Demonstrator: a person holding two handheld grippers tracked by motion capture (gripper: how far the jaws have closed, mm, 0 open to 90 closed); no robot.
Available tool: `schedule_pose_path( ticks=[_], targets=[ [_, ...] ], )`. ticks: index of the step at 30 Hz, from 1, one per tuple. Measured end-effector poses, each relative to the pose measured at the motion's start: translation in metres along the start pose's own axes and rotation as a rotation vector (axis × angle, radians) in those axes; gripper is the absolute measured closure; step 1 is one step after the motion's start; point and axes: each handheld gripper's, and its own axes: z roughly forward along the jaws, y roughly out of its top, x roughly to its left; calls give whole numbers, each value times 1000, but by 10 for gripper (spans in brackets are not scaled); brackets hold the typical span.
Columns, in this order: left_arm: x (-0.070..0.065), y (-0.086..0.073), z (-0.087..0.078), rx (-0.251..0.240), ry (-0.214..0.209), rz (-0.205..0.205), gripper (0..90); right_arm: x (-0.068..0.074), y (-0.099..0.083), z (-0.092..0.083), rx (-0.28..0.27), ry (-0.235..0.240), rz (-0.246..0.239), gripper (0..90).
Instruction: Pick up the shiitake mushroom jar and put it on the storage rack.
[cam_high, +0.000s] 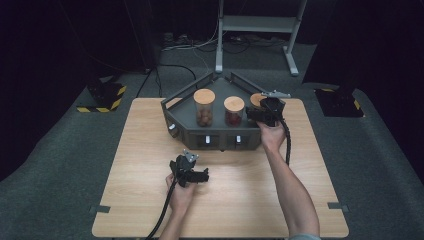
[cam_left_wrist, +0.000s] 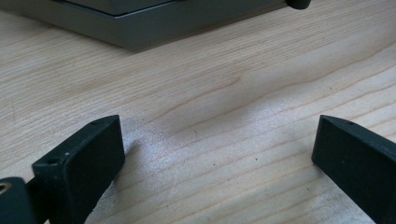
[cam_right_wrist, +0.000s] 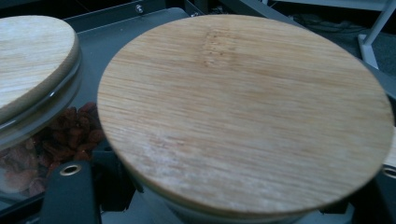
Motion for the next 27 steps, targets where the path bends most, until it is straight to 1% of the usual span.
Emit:
schedule_pose_path(
  ticks=[4,7,23,25,27],
  targets=[
    [0,0,0,0,1,0,23,-1,-1,1,-3,0,-11,250],
    [0,0,0,0,1,0,23,0,-3,1,-3,-13,-37,250],
    [0,0,0,1,2,1,23,-3,-4,-1,3,6,-47,246],
    [0,0,0,1,1,-1,22,-4,-4,-1,2,8,-45,242],
    [0,0,0,1,0,-2,22,-4,-4,-2,-1,7,-40,218]
  ],
)
